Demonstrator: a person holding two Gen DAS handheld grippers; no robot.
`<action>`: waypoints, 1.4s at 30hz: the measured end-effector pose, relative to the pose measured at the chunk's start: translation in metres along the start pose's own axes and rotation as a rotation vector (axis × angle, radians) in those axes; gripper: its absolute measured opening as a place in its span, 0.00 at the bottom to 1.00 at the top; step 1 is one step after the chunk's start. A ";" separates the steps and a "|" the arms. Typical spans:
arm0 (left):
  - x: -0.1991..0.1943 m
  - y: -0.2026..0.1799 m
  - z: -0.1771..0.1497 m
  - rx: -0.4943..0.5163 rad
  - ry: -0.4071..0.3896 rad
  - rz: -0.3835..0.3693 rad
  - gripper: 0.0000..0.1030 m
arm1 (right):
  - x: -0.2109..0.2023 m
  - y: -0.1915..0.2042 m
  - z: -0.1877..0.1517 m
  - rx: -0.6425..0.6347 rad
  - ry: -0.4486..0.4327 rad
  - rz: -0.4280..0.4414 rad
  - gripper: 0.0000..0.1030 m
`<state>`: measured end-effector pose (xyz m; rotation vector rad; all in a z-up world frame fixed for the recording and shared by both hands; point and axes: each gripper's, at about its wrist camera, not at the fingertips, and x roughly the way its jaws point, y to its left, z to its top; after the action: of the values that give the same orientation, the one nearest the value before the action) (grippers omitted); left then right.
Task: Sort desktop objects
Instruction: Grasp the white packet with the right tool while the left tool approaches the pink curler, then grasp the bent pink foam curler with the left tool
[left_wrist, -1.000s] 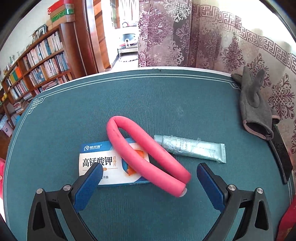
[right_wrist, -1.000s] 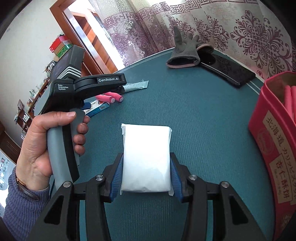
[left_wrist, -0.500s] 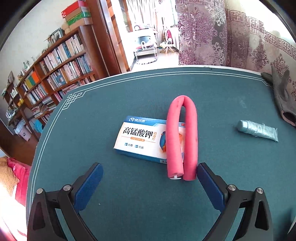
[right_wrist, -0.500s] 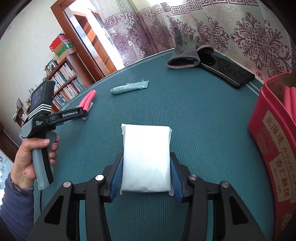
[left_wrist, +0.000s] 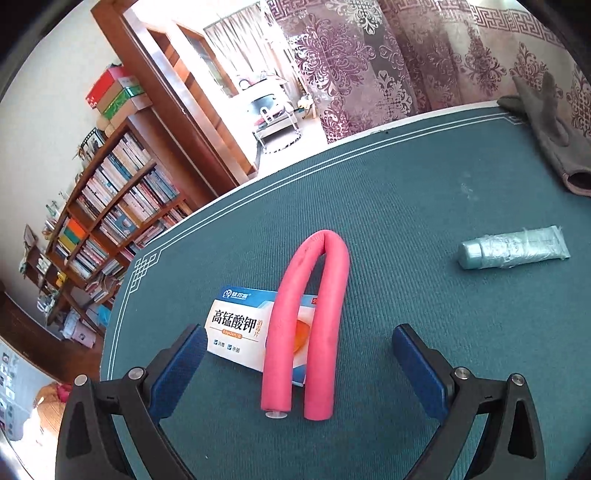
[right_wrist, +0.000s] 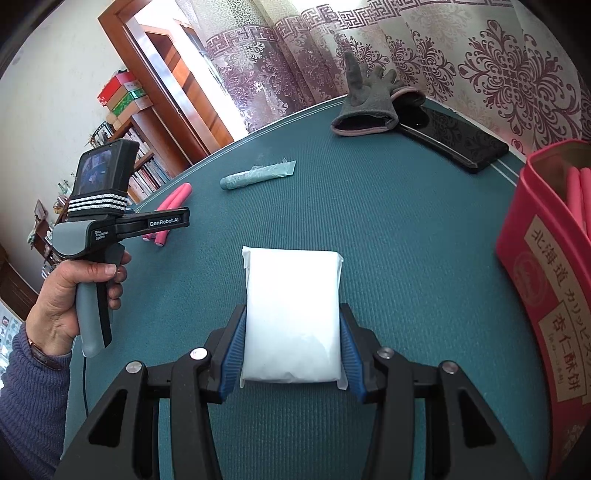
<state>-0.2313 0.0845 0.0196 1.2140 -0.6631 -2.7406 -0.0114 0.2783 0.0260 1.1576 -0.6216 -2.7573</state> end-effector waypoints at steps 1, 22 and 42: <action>0.001 0.001 0.000 -0.010 -0.008 -0.008 0.83 | 0.000 0.000 0.000 0.001 0.000 0.000 0.50; -0.112 0.006 -0.074 -0.167 -0.020 -0.276 0.34 | -0.026 0.003 0.002 0.007 -0.089 -0.006 0.50; -0.204 -0.093 -0.100 -0.080 -0.052 -0.463 0.34 | -0.196 -0.051 -0.033 0.011 -0.320 -0.114 0.50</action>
<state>-0.0098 0.1804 0.0623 1.4351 -0.2979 -3.1371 0.1542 0.3600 0.1151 0.7795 -0.6163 -3.0696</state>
